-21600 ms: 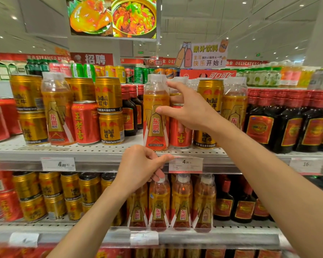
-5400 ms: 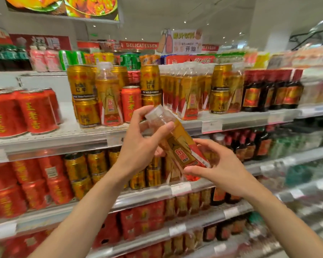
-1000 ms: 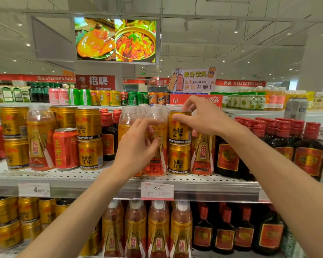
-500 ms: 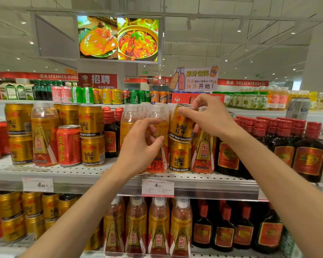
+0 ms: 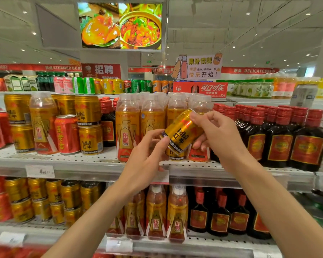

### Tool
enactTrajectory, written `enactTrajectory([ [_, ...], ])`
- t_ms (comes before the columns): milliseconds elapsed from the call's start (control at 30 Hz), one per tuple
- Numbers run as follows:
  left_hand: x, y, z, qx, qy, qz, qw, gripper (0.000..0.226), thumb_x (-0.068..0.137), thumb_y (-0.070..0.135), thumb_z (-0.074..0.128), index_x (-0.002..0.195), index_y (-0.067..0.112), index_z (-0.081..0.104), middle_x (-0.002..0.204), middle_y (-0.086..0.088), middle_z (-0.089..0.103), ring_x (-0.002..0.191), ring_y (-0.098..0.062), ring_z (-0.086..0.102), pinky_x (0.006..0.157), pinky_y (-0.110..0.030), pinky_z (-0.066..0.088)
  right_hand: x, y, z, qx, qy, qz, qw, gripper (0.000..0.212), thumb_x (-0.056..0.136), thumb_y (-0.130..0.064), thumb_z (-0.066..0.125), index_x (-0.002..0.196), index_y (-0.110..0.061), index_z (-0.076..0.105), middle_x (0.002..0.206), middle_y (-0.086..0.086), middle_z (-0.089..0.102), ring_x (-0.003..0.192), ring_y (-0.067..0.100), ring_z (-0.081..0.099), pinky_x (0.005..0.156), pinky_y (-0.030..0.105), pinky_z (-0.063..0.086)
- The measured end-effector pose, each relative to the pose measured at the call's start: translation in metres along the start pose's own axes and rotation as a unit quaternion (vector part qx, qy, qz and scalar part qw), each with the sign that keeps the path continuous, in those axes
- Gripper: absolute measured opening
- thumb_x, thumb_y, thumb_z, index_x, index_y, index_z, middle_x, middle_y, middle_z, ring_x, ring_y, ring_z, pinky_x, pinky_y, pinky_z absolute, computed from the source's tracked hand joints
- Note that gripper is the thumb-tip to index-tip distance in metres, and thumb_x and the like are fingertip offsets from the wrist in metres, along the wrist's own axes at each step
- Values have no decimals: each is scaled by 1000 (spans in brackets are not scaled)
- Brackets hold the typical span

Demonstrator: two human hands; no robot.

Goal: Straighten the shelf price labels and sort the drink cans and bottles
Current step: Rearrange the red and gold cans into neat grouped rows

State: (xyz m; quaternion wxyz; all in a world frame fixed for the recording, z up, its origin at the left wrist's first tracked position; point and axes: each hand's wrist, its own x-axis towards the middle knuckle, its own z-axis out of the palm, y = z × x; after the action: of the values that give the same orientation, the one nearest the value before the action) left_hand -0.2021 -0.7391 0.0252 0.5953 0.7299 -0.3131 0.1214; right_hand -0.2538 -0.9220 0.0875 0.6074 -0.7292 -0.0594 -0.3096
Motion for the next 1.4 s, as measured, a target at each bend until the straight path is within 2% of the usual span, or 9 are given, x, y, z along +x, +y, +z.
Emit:
enactTrajectory([
  [133,-16,-6,-3,-18,-13,-21,1000,48,92,60,51,134,36,54,111,3,72,91,-16,74,63,-29,58,-16,13,3,20,-9,36,999,36,94,-42,68,96,-7,59,61,4,68,41,12,57,40,19,44],
  [300,-33,-16,-24,-19,-26,-46,998,51,90,61,52,134,36,53,115,-2,68,87,-18,74,61,-26,58,-35,22,22,39,-20,64,997,31,95,-42,67,92,-12,60,76,7,72,47,15,61,45,20,48],
  [433,-49,-29,-57,-20,-33,-52,998,43,94,62,53,132,40,54,115,-2,67,90,-20,73,65,-36,64,-51,20,56,44,-21,91,995,34,96,-40,65,102,-7,60,85,11,70,49,17,61,43,22,48],
  [633,-75,-50,-141,-47,-36,-54,997,38,96,58,57,129,40,57,110,-1,68,83,-19,71,62,-29,58,-78,4,142,58,-12,114,992,34,96,-37,65,118,-12,55,97,13,68,49,18,61,44,25,50],
  [800,-93,-70,-228,-47,-45,-58,996,45,89,64,56,127,40,58,102,3,68,80,-13,69,61,-29,58,-95,-9,231,63,-14,117,991,26,98,-31,64,119,-15,60,98,11,69,48,19,61,41,24,47],
  [933,-101,-85,-281,-59,-37,-62,996,46,90,68,58,127,41,58,96,3,65,74,-11,68,57,-29,58,-97,-22,287,47,-32,107,993,21,98,-31,65,114,-19,67,76,2,74,47,18,59,41,24,45],
  [1033,-101,-89,-311,-63,-40,-59,995,50,87,61,55,131,38,55,101,-1,66,72,-10,67,58,-28,57,-93,-33,316,18,-54,89,994,30,95,-40,67,118,-22,68,84,0,77,52,20,61,46,27,50],
  [1167,-91,-98,-334,-53,-41,-50,997,52,89,60,54,136,37,51,102,7,65,79,-13,70,61,-36,62,-81,-40,340,-18,-53,60,997,36,90,-48,70,118,-25,69,99,3,75,52,21,63,48,28,51],
  [1400,-61,-98,-330,-27,-73,-44,996,53,90,59,50,139,38,48,115,7,67,82,-8,71,60,-26,58,-53,-38,336,-67,-28,28,997,29,93,-43,70,116,-25,69,105,-1,74,49,17,62,47,25,50],
])
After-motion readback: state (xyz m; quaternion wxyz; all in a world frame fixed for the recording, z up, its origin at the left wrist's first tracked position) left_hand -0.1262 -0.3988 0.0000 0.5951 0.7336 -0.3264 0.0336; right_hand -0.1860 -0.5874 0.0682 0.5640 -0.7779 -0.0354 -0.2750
